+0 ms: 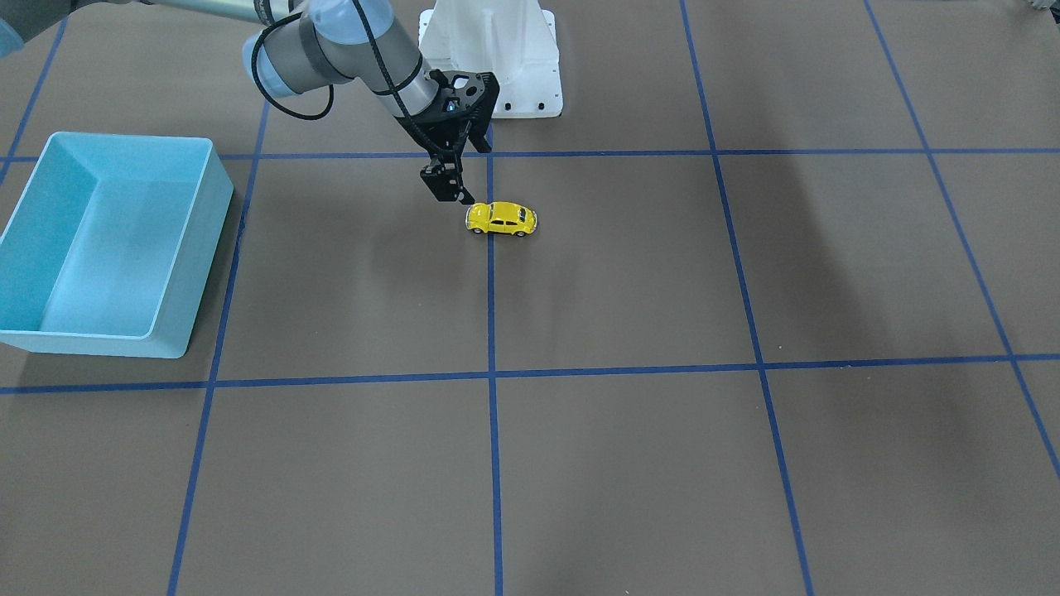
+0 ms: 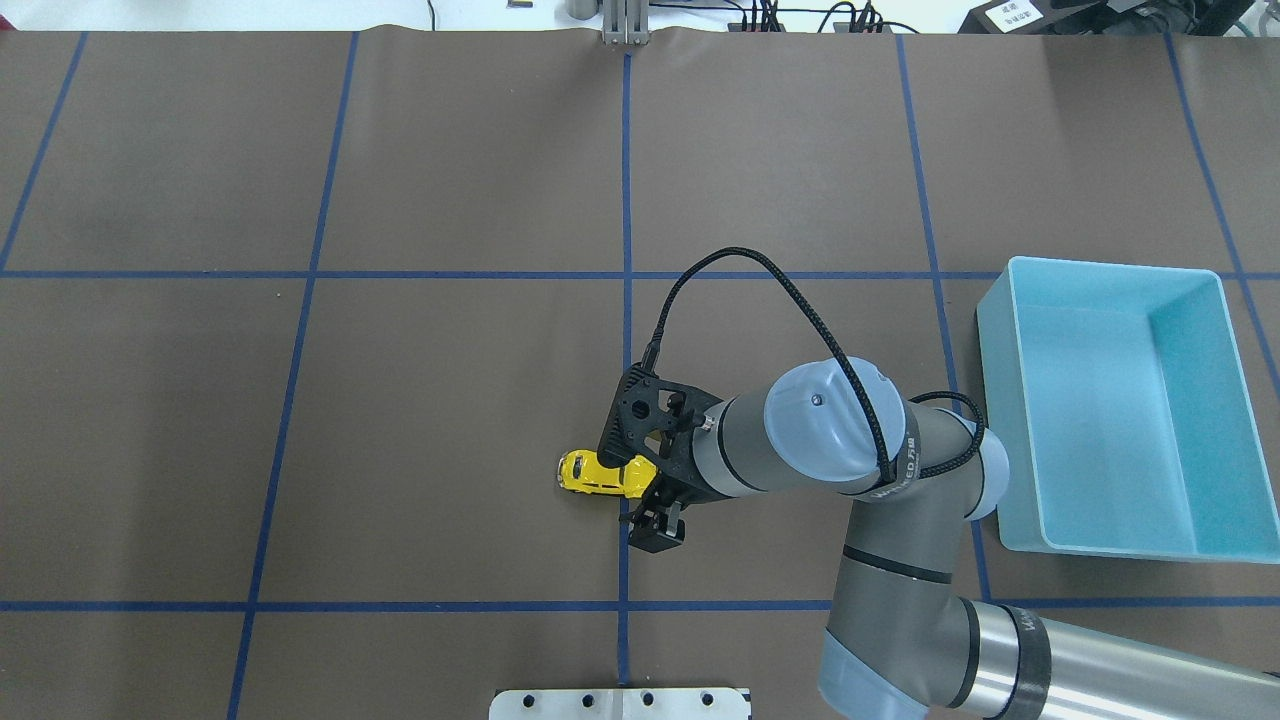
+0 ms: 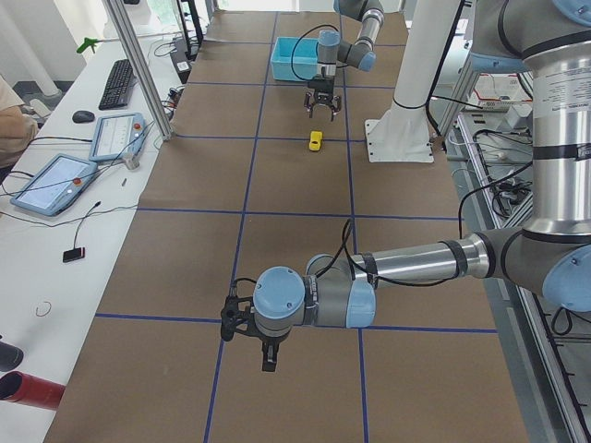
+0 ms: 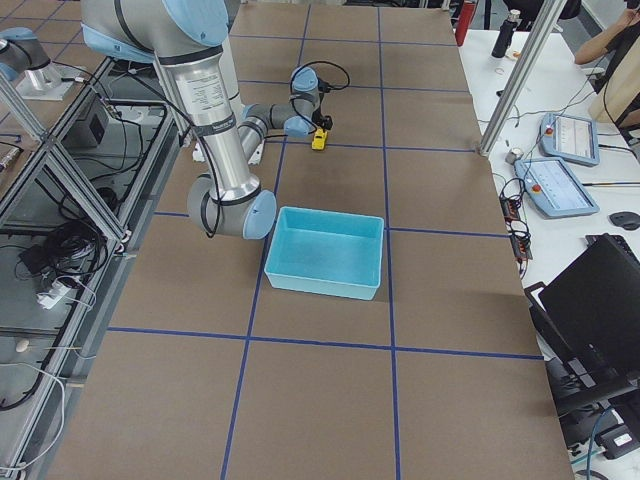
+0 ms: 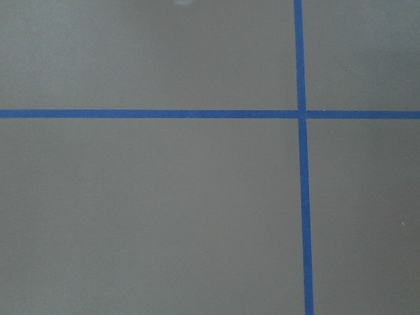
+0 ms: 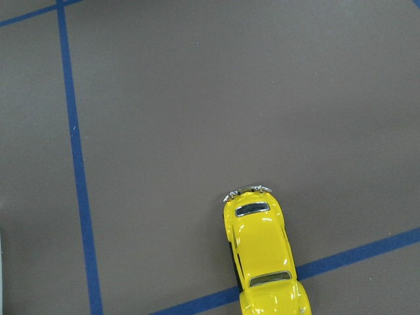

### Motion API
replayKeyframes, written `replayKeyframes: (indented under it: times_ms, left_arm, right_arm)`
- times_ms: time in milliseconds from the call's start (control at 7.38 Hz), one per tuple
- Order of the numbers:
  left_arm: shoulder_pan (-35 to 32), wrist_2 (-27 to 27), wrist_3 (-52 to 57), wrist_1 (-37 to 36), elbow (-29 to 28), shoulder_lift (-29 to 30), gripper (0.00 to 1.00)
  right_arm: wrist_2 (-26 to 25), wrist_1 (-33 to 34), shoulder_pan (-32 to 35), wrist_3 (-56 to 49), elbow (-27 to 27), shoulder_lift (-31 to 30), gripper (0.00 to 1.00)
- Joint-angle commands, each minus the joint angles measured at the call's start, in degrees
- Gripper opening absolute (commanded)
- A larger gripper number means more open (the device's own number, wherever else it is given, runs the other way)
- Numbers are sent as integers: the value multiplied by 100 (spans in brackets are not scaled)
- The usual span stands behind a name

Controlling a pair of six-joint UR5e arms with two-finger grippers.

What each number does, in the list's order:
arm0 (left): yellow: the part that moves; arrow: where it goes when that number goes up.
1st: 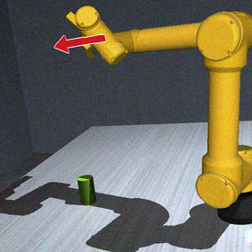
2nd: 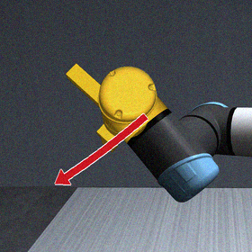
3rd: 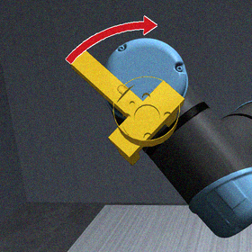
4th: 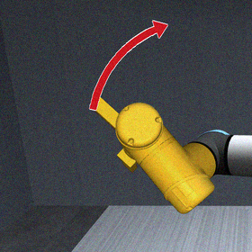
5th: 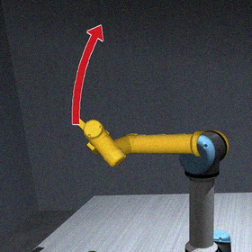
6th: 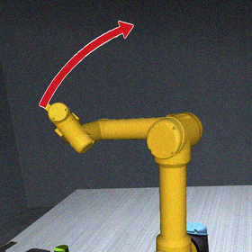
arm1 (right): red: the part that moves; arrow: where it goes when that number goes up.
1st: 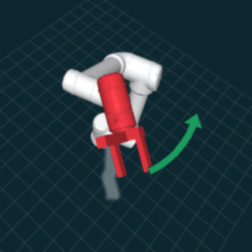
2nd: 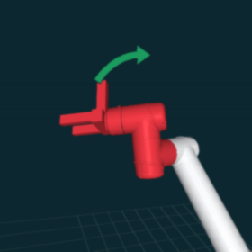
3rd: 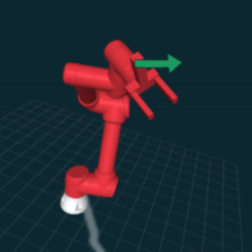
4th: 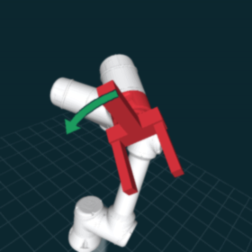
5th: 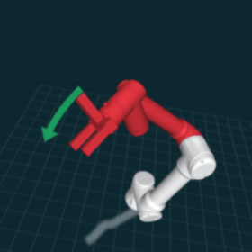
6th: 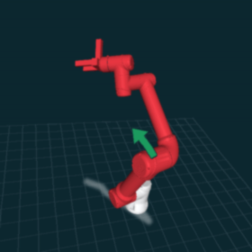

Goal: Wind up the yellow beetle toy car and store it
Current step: 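Lower the right gripper and close it on the yellow car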

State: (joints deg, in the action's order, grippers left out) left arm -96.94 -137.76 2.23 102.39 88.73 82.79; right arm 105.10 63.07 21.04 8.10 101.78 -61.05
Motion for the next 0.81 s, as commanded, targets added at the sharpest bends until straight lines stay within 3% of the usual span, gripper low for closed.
replayKeyframes:
  times_ms: [0, 136, 678]
  left_arm:
    - [0, 4, -3, 0, 4, 9, 100]
    - [0, -5, -3, -9, 4, 9, 100]
    - [0, -5, -12, -9, 13, 9, 100]
  right_arm:
    - [-147, -84, 110, -422, -638, 406, 99]
    - [-165, -294, 111, -423, -1034, 644, 99]
    - [-278, -409, -46, -371, -1284, 752, 99]
